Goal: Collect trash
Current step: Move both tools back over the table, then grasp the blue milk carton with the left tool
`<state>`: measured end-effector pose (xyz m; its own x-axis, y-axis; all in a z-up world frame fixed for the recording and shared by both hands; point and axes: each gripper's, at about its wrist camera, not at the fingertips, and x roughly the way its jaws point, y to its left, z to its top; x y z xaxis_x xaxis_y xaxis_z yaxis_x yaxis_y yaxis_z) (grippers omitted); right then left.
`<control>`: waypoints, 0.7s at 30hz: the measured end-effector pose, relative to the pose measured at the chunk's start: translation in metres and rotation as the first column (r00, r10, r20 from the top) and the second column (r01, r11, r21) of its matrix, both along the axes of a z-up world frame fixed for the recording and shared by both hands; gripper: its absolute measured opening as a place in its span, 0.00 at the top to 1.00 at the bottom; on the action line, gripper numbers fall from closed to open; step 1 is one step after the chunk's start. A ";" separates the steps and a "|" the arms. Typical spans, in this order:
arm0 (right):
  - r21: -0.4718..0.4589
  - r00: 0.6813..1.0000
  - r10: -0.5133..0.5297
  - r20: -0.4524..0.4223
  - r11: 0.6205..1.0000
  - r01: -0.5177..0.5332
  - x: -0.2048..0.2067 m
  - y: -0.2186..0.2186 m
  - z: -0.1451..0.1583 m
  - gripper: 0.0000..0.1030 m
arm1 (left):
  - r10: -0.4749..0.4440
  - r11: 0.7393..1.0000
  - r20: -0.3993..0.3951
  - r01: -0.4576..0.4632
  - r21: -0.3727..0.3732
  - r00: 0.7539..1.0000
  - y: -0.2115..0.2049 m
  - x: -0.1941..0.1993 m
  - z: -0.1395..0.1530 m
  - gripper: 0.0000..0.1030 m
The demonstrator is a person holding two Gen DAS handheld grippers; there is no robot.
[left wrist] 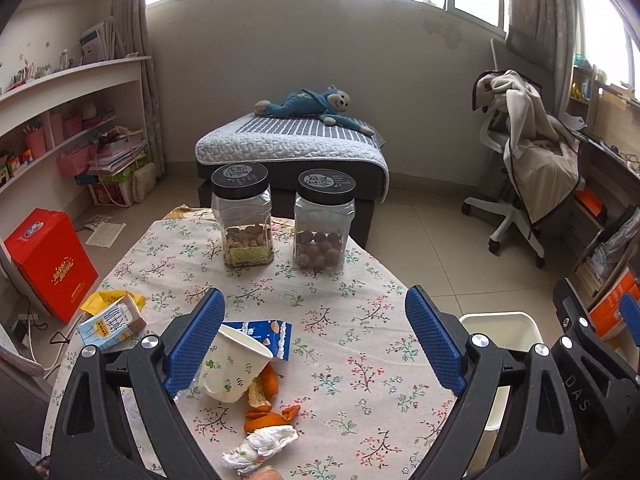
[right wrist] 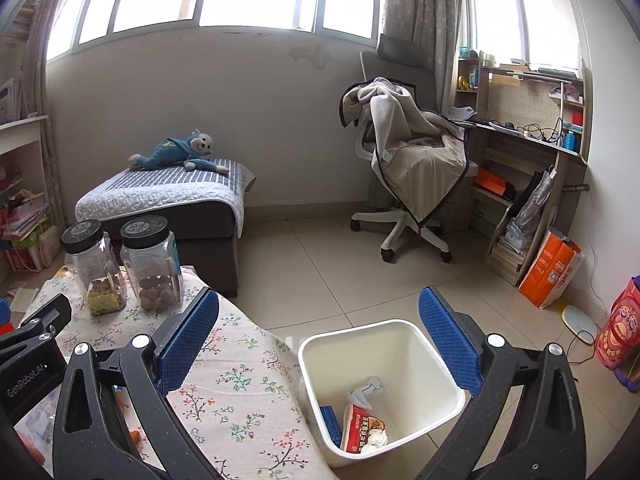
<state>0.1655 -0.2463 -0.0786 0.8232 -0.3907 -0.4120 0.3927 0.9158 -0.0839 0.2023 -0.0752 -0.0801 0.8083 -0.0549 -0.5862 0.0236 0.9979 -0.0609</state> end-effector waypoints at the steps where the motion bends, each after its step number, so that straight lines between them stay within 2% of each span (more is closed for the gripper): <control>1: 0.000 1.000 0.010 -0.001 1.000 -0.010 0.001 0.005 0.000 0.07 | 0.009 1.000 -0.002 -0.009 0.000 1.000 0.005 0.001 0.000 0.14; 12: -0.014 0.993 0.117 -0.033 0.993 -0.118 0.021 0.067 -0.009 0.07 | 0.110 0.994 -0.045 -0.110 0.008 0.993 0.071 0.006 -0.015 0.14; 21: -0.019 0.972 0.215 -0.099 0.976 -0.218 0.041 0.127 -0.027 0.07 | 0.203 0.979 -0.114 -0.202 0.021 0.973 0.135 0.013 -0.036 0.14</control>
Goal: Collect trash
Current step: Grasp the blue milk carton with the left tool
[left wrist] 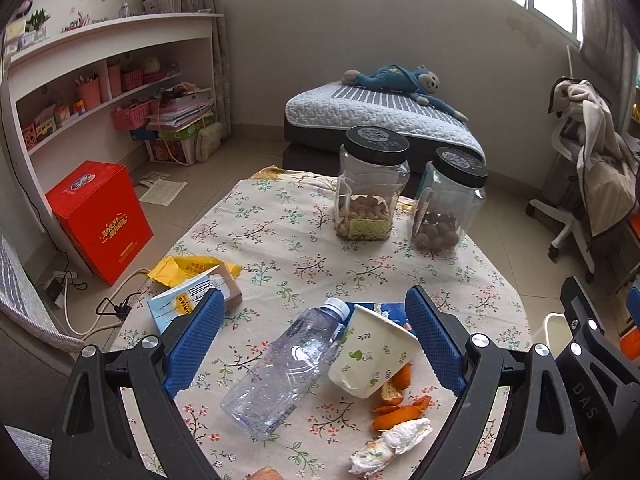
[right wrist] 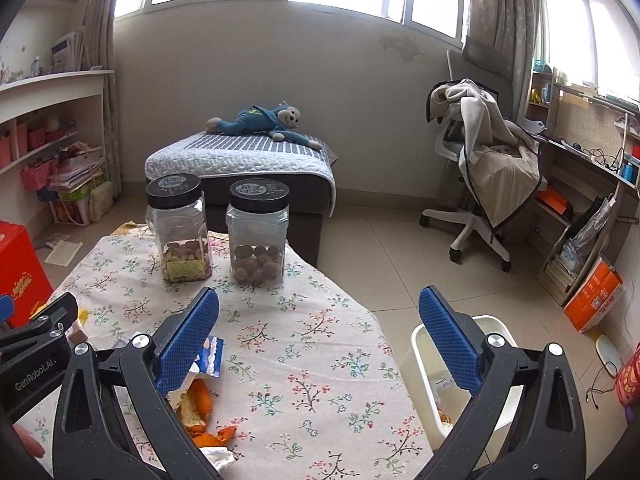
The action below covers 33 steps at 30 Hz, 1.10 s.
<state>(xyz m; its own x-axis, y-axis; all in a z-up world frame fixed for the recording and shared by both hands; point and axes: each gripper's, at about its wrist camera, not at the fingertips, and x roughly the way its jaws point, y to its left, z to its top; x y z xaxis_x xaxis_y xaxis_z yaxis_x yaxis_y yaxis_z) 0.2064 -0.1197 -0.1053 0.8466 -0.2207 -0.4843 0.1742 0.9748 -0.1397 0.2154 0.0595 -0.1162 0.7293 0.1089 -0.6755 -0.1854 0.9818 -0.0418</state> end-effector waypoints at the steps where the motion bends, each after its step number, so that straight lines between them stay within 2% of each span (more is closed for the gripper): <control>1: -0.002 1.000 0.009 -0.007 1.000 -0.009 0.002 0.005 -0.002 0.07 | 0.009 1.000 -0.013 -0.009 0.000 1.000 0.008 0.001 -0.004 0.14; 5: 0.007 0.997 0.039 -0.061 0.999 -0.038 0.011 0.017 -0.013 0.07 | 0.032 0.999 -0.106 -0.030 0.017 0.994 0.042 0.013 -0.024 0.14; 8: 0.024 0.991 0.052 -0.125 0.998 -0.049 0.021 0.018 -0.023 0.07 | 0.024 0.994 -0.225 0.001 0.107 0.974 0.066 0.035 -0.048 0.14; 11: 0.047 0.980 0.061 -0.187 0.997 -0.053 0.029 0.013 -0.032 0.07 | 0.020 0.959 -0.353 0.082 0.273 0.935 0.083 0.059 -0.081 0.14; 13: 0.075 0.968 0.082 -0.237 0.995 -0.066 0.034 0.009 -0.040 0.07 | 0.022 0.933 -0.410 0.129 0.335 0.912 0.096 0.072 -0.102 0.14; 17: 0.145 0.932 0.142 -0.333 0.984 -0.098 0.044 0.005 -0.058 0.07 | -0.011 0.933 -0.502 0.190 0.307 0.865 0.111 0.089 -0.133 0.14; 20: 0.192 0.898 0.196 -0.394 0.973 -0.128 0.050 0.010 -0.072 0.07 | -0.003 0.887 -0.533 0.248 0.389 0.846 0.111 0.095 -0.153 0.14; 21: 0.210 0.886 0.216 -0.410 0.968 -0.138 0.052 0.012 -0.077 0.07 | -0.004 0.881 -0.545 0.261 0.395 0.839 0.112 0.096 -0.159 0.14; 22: 0.228 0.874 0.234 -0.425 0.963 -0.146 0.053 0.015 -0.082 0.07 | -0.009 0.882 -0.550 0.266 0.389 0.835 0.112 0.097 -0.163 0.14; 23: 0.242 0.865 0.246 -0.437 0.959 -0.150 0.055 0.017 -0.086 0.07 | -0.016 0.886 -0.535 0.260 0.385 0.845 0.114 0.096 -0.162 0.14; 25: 0.269 0.850 0.265 -0.455 0.951 -0.153 0.059 0.025 -0.095 0.07 | -0.050 0.897 -0.543 0.277 0.344 0.838 0.112 0.096 -0.160 0.34; 27: 0.293 0.840 0.284 -0.463 0.943 -0.157 0.063 0.032 -0.100 0.07 | -0.080 0.896 -0.547 0.301 0.328 0.833 0.105 0.092 -0.157 0.40; 30: 0.321 0.828 0.309 -0.468 0.932 -0.166 0.066 0.044 -0.105 0.07 | -0.150 0.916 -0.542 0.323 0.239 0.827 0.091 0.086 -0.148 0.43; 33: 0.346 0.821 0.336 -0.462 0.920 -0.182 0.070 0.054 -0.109 0.07 | -0.185 0.945 -0.492 0.291 0.148 0.851 0.086 0.078 -0.122 0.47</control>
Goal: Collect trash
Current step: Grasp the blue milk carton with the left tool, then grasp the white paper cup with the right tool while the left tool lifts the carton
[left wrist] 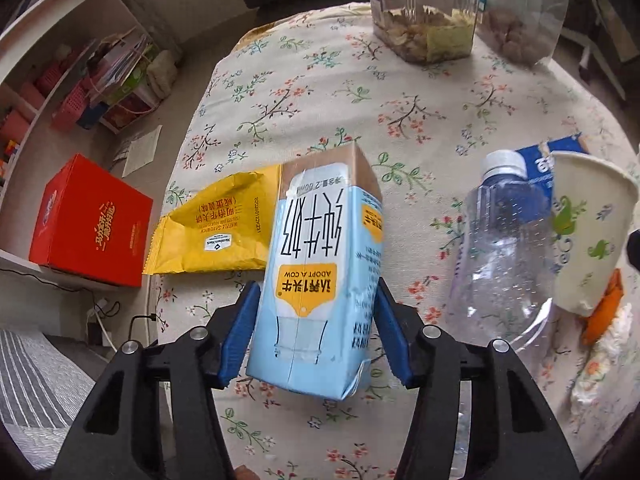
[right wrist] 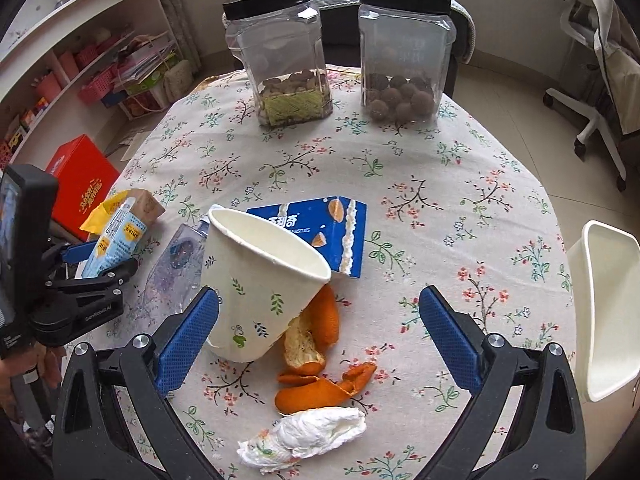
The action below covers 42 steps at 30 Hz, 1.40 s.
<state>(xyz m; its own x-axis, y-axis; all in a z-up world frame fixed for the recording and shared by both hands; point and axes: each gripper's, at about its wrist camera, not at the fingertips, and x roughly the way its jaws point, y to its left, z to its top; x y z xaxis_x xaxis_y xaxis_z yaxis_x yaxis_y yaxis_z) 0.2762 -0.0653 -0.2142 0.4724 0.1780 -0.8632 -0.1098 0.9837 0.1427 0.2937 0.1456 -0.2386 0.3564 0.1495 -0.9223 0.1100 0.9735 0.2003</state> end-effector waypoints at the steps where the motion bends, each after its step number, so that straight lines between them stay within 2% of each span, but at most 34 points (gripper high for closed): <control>1: 0.012 1.000 0.004 -0.004 1.000 -0.004 0.001 0.002 -0.001 0.07 | 0.021 0.999 0.013 -0.020 -0.051 1.000 0.002 -0.003 0.011 0.47; 3: 0.038 1.000 0.005 -0.021 0.999 -0.004 0.005 0.005 -0.005 0.07 | 0.057 0.987 0.039 -0.051 -0.149 0.998 0.004 -0.007 0.031 0.52; 4: 0.059 0.999 0.003 -0.034 0.998 -0.001 0.007 0.005 -0.008 0.07 | 0.075 0.980 0.054 -0.064 -0.188 0.996 0.006 -0.010 0.039 0.64; 5: 0.081 0.999 -0.002 -0.047 0.997 0.006 0.009 0.005 -0.011 0.07 | 0.094 0.973 0.065 -0.077 -0.220 0.993 0.007 -0.013 0.046 0.66; 8: 0.136 0.997 -0.018 -0.069 0.990 0.027 0.016 0.005 -0.018 0.07 | 0.133 0.959 0.095 -0.104 -0.265 0.987 0.007 -0.021 0.061 0.66; 11: 0.147 0.997 -0.022 -0.080 0.989 0.034 0.019 0.006 -0.025 0.07 | 0.117 0.955 0.074 -0.092 -0.282 0.990 0.005 -0.021 0.058 0.68; 12: 0.145 0.997 -0.017 -0.078 0.989 0.028 0.018 0.006 -0.026 0.10 | 0.113 0.956 0.058 -0.092 -0.280 0.992 0.005 -0.020 0.054 0.68; 13: 0.148 0.997 0.000 -0.081 0.989 0.012 0.019 0.008 -0.027 0.26 | 0.112 0.957 0.040 -0.097 -0.274 0.993 0.004 -0.019 0.050 0.68; 14: 0.149 0.995 0.016 -0.094 0.989 -0.002 0.019 0.008 -0.028 0.36 | 0.112 0.959 0.019 -0.103 -0.265 0.993 0.005 -0.021 0.046 0.68; 15: 0.146 0.994 0.026 -0.106 0.989 -0.010 0.019 0.008 -0.029 0.53 | 0.117 0.960 -0.002 -0.113 -0.258 0.993 0.006 -0.021 0.041 0.67; 17: 0.133 0.995 0.027 -0.092 0.991 -0.015 0.016 0.005 -0.026 0.55 | 0.153 0.956 -0.040 -0.158 -0.247 0.987 0.013 -0.023 0.036 0.57; 18: 0.134 0.996 0.026 -0.085 0.991 -0.015 0.015 0.003 -0.024 0.56 | 0.169 0.953 -0.057 -0.178 -0.247 0.984 0.017 -0.022 0.034 0.47; 19: 0.143 0.996 0.025 -0.084 0.990 -0.013 0.015 0.001 -0.023 0.57 | 0.184 0.950 -0.072 -0.196 -0.244 0.980 0.020 -0.023 0.034 0.41; 20: 0.153 0.996 0.023 -0.081 0.988 -0.010 0.014 -0.002 -0.021 0.58 | 0.205 0.947 -0.080 -0.218 -0.234 0.976 0.024 -0.022 0.033 0.39; 22: 0.155 0.998 0.023 -0.063 0.988 -0.013 0.012 -0.005 -0.014 0.58 | 0.238 0.944 -0.095 -0.253 -0.209 0.967 0.031 -0.023 0.031 0.28; 23: 0.155 0.998 0.026 -0.050 0.988 -0.018 0.011 -0.006 -0.010 0.58 | 0.240 0.945 -0.112 -0.258 -0.200 0.964 0.034 -0.023 0.027 0.27; 28: 0.156 0.999 0.035 0.002 0.987 -0.034 0.004 -0.016 0.011 0.58 | 0.243 0.952 -0.205 -0.273 -0.136 0.948 0.032 -0.022 -0.007 0.27; 31: 0.163 0.999 0.031 0.017 0.986 -0.034 0.001 -0.024 0.018 0.58 | 0.233 0.954 -0.241 -0.270 -0.133 0.942 0.028 -0.020 -0.024 0.28; 32: 0.164 0.999 0.031 0.022 0.986 -0.034 0.001 -0.027 0.020 0.58 | 0.233 0.953 -0.242 -0.271 -0.134 0.942 0.028 -0.019 -0.028 0.31; 33: 0.167 0.999 0.031 0.027 0.985 -0.035 0.000 -0.030 0.022 0.58 | 0.233 0.952 -0.240 -0.271 -0.140 0.942 0.028 -0.019 -0.030 0.43; 34: 0.168 0.999 0.030 0.031 0.985 -0.035 0.000 -0.031 0.023 0.58 | 0.233 0.948 -0.241 -0.275 -0.160 0.942 0.028 -0.019 -0.030 0.43; 37: 0.173 0.998 0.031 0.060 0.984 -0.041 -0.005 -0.037 0.031 0.58 | 0.249 0.931 -0.190 -0.289 -0.224 0.950 0.031 -0.021 -0.016 0.44; 42: 0.168 0.990 0.025 0.137 0.985 -0.048 -0.013 -0.042 0.049 0.58 | 0.288 0.900 -0.019 -0.277 -0.338 0.958 0.030 -0.027 0.033 0.44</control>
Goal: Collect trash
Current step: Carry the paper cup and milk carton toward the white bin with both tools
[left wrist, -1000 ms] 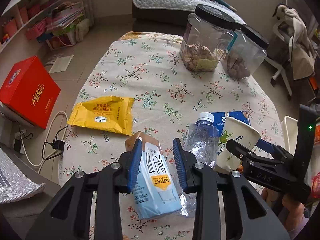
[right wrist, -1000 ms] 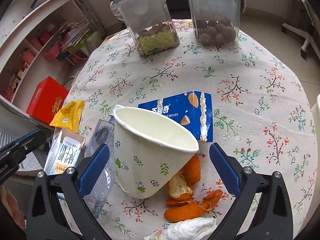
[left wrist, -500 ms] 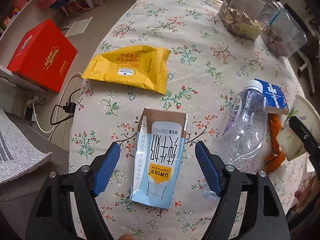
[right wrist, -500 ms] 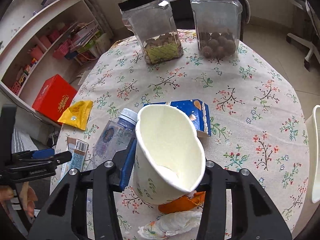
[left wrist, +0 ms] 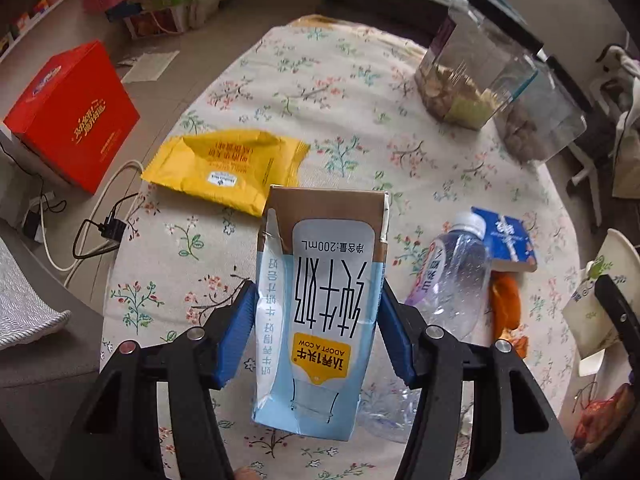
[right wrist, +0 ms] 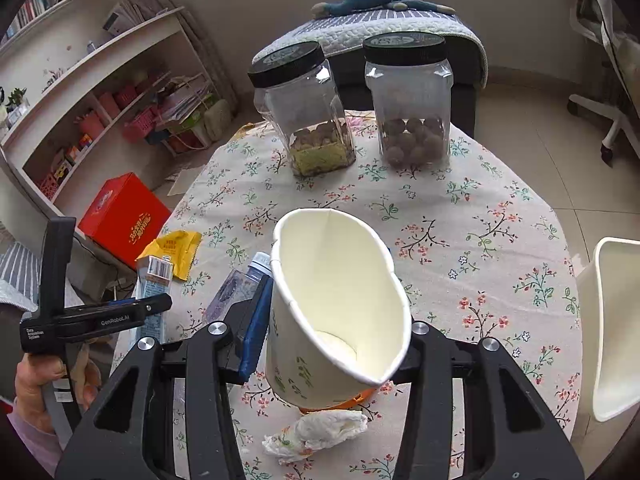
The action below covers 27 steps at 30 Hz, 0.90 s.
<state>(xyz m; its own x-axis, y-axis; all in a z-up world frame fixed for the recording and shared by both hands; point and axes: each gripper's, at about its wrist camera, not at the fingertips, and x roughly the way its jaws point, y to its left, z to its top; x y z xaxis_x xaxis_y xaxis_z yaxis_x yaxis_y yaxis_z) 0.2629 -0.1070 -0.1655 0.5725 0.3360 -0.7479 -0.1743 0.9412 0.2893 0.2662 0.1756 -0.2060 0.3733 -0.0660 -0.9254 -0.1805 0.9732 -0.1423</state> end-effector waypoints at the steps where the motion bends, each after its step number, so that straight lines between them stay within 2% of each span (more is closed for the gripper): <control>1: -0.002 1.000 -0.002 0.020 1.000 0.002 -0.002 -0.001 0.003 0.58 | 0.007 1.000 0.046 -0.007 -0.011 0.999 -0.001 -0.003 0.011 0.44; 3: -0.013 0.998 -0.007 0.055 1.000 0.008 -0.005 -0.002 0.010 0.58 | 0.009 1.000 0.134 -0.008 -0.010 0.991 -0.009 -0.007 0.031 0.43; 6: -0.040 0.993 -0.013 0.115 0.999 0.017 -0.012 -0.002 0.019 0.57 | -0.014 0.999 0.253 0.001 0.053 0.967 -0.032 -0.012 0.058 0.43; 10: -0.080 0.981 -0.028 0.191 0.996 0.044 -0.021 -0.004 0.031 0.57 | -0.046 0.992 0.364 0.000 0.125 0.930 -0.056 -0.023 0.082 0.43; 14: -0.106 0.964 -0.053 0.261 0.991 0.084 -0.031 -0.010 0.042 0.57 | -0.045 0.980 0.461 -0.050 0.191 0.886 -0.077 -0.036 0.095 0.43; 20: -0.156 0.934 -0.095 0.343 0.975 0.156 -0.043 -0.021 0.051 0.56 | -0.040 0.970 0.532 -0.094 0.223 0.846 -0.108 -0.053 0.098 0.43; 24: -0.170 0.924 -0.100 0.368 0.970 0.173 -0.048 -0.029 0.056 0.56 | -0.041 0.968 0.557 -0.104 0.227 0.830 -0.124 -0.061 0.097 0.43; 27: -0.177 0.920 -0.103 0.377 0.967 0.181 -0.053 -0.033 0.057 0.56 | -0.033 0.973 0.560 -0.103 0.209 0.828 -0.131 -0.064 0.097 0.43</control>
